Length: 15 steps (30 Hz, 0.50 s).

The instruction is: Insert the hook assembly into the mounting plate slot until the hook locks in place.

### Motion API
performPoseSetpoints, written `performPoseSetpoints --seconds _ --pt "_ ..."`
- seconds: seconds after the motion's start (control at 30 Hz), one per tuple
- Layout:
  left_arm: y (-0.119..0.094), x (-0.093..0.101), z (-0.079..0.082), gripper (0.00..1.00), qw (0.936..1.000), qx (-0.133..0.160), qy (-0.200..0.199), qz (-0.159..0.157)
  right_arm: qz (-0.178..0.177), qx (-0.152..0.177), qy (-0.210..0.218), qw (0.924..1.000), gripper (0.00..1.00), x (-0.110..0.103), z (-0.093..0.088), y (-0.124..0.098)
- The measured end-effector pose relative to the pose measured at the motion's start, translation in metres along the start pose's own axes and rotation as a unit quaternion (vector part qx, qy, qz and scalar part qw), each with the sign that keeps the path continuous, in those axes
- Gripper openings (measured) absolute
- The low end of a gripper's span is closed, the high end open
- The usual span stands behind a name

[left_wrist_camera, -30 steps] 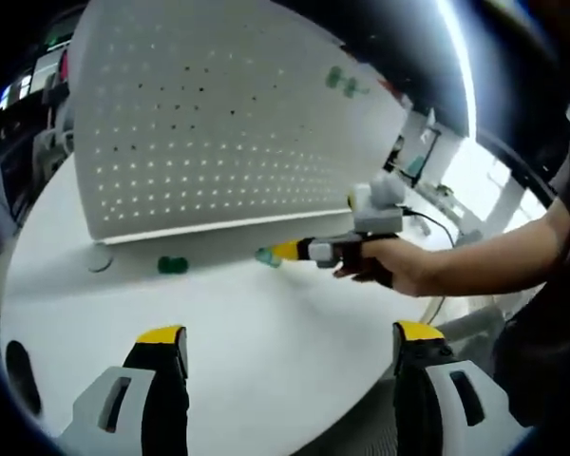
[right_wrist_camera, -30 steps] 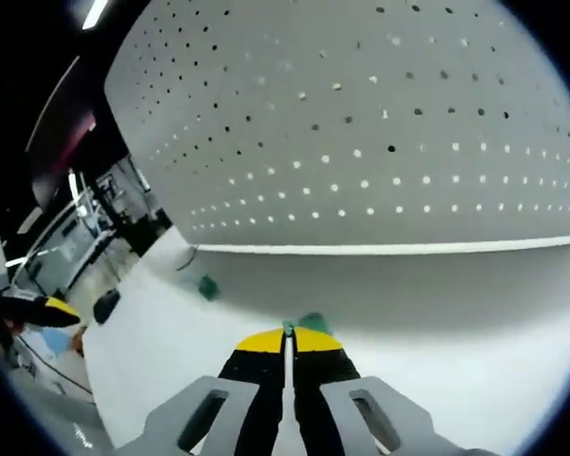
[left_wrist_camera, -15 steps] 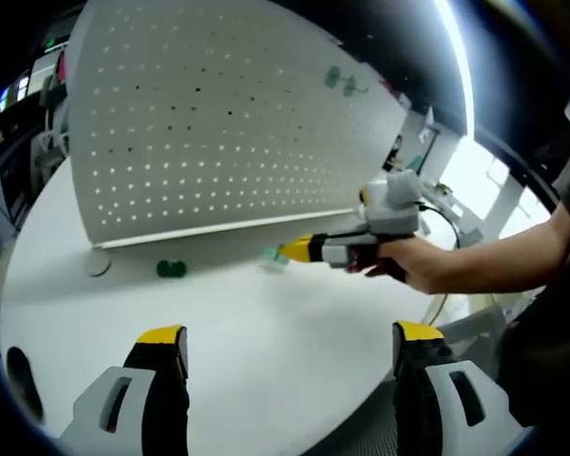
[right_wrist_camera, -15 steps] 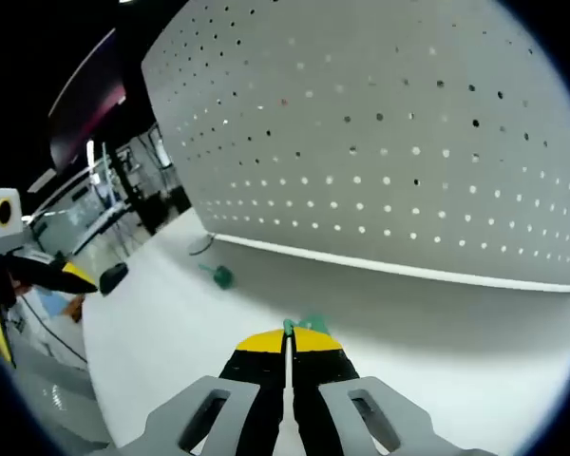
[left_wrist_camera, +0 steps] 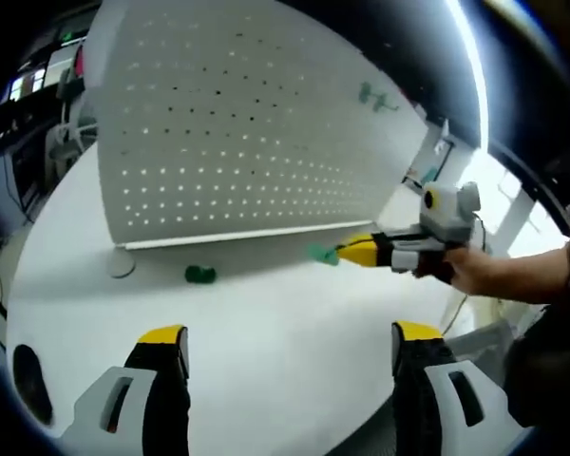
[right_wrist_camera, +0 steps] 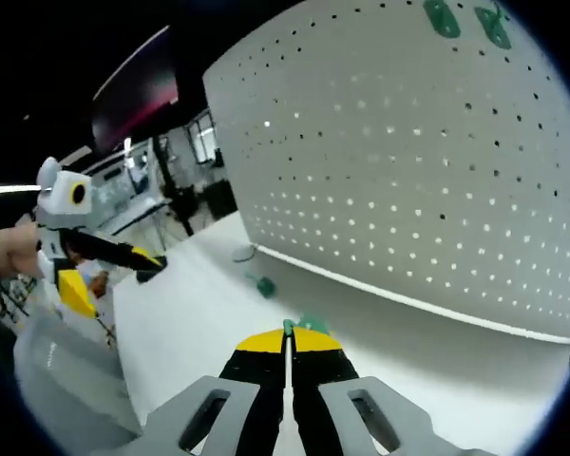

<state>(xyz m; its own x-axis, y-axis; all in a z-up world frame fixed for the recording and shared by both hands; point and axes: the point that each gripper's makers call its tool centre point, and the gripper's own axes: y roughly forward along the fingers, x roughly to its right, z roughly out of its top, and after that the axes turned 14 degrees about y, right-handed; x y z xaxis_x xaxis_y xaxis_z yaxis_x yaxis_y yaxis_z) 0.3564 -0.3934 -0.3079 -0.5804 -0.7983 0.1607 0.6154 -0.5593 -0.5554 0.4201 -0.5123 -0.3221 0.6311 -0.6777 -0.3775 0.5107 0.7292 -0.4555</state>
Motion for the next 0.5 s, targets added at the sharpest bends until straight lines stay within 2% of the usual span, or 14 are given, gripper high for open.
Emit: performPoseSetpoints --seconds 0.03,0.07,0.2,0.33,0.43,0.5 --pt "0.000 0.000 0.000 0.89 1.0000 0.000 0.000 0.000 0.004 -0.002 -0.005 1.0000 0.00 -0.002 0.000 -0.001" --pt "0.001 0.001 0.001 0.89 1.0000 0.002 -0.002 -0.002 0.023 -0.003 -0.017 0.9996 0.00 -0.014 -0.001 -0.006" --pt "0.006 0.008 0.005 0.87 0.9998 0.006 -0.010 -0.017 0.069 -0.016 -0.024 0.9972 0.00 -0.038 -0.009 -0.023" --pt "0.008 0.018 0.009 0.84 0.9991 0.015 -0.019 -0.035 0.113 -0.012 -0.036 0.9928 0.00 -0.063 -0.010 -0.042" --pt "0.009 0.031 0.013 0.78 0.9970 0.021 -0.037 -0.064 0.150 -0.006 -0.045 0.9876 0.00 -0.082 -0.007 -0.054" --pt "0.007 0.049 0.012 0.66 0.9924 0.015 -0.055 -0.109 0.168 -0.007 -0.046 0.9846 0.00 -0.093 -0.007 -0.061"
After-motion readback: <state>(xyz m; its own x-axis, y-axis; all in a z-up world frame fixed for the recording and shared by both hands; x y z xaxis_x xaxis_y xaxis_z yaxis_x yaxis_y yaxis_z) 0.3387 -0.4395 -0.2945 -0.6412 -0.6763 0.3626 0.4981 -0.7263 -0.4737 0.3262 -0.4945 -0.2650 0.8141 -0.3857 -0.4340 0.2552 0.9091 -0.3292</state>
